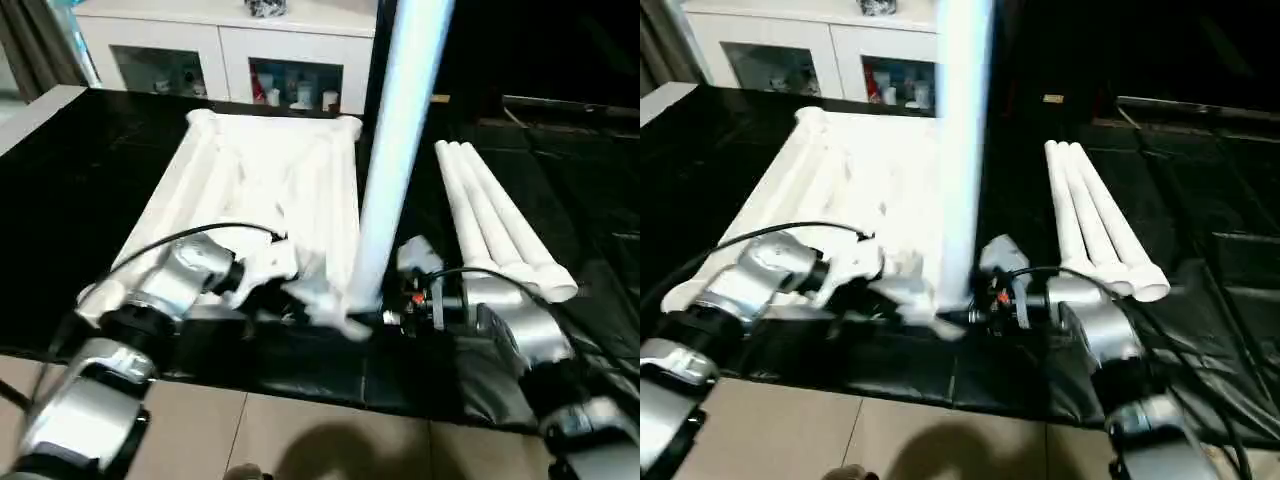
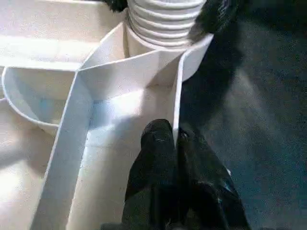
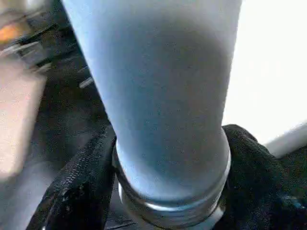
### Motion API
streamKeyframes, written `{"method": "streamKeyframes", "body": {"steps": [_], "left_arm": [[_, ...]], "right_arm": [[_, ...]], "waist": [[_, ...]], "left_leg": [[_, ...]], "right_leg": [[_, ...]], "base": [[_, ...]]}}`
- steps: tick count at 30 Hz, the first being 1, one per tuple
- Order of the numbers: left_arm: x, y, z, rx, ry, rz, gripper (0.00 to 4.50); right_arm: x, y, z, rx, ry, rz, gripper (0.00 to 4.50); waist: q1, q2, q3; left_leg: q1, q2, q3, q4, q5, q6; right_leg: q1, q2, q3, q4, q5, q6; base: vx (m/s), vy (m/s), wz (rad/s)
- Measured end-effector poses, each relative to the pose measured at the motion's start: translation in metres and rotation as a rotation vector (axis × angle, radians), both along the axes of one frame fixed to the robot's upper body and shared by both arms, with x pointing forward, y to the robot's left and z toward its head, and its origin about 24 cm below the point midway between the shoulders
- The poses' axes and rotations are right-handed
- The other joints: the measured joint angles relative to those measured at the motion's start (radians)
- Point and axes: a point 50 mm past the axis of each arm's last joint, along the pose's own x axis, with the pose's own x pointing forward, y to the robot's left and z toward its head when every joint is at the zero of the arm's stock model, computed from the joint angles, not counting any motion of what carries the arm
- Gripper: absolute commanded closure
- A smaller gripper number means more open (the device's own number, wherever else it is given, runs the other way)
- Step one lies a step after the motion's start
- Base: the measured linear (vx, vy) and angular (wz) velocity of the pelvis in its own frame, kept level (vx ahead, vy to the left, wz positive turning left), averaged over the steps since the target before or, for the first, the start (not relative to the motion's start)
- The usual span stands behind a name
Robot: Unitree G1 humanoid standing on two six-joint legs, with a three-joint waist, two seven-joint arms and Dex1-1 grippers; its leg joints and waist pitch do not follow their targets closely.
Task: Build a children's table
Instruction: Rotate leg to tighten
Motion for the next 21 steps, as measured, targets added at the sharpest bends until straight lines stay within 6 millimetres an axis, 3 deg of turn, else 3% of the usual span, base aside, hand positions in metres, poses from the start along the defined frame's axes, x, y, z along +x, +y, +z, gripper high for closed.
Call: {"method": "streamKeyframes", "body": {"steps": [8,15,18,21], "left_arm": [[0.001,-0.019,-0.006,-0.107,-0.005,0.375,4.5],[0.0,-0.027,-0.003,-0.121,-0.03,0.482,4.5],[-0.001,-0.026,-0.002,-0.119,-0.032,0.489,4.5],[-0.002,-0.026,-0.002,-0.118,-0.032,0.492,4.5]], "right_arm": [[0.026,0.026,-0.005,0.051,-0.002,-0.422,1.69],[0.035,0.036,-0.001,0.018,-0.03,-0.498,1.69],[0.036,0.037,-0.001,0.018,-0.038,-0.497,0.99],[0.035,0.04,-0.001,0.031,-0.034,-0.496,0.91]], "waist": [[-0.056,0.001,0.0],[-0.061,0.001,0.0],[-0.063,0.001,0.0],[-0.067,0.001,0.0]], "left_leg": [[0.008,0.0,-0.002,-0.005,0.001,-0.002],[0.005,0.0,-0.002,-0.011,0.001,-0.002],[0.005,0.0,-0.002,-0.012,0.001,-0.002],[0.004,0.0,-0.001,-0.012,0.001,-0.002]], "right_leg": [[-0.001,0.002,0.0,0.0,0.002,0.0],[-0.003,0.004,0.0,-0.007,0.001,0.001],[-0.003,0.004,0.0,-0.01,0.001,0.0],[-0.003,0.004,0.0,-0.011,0.002,0.0]], "base": [[0.0,0.0,0.0],[0.0,0.0,0.0],[0.0,0.0,0.0],[0.0,0.0,0.0]]}}
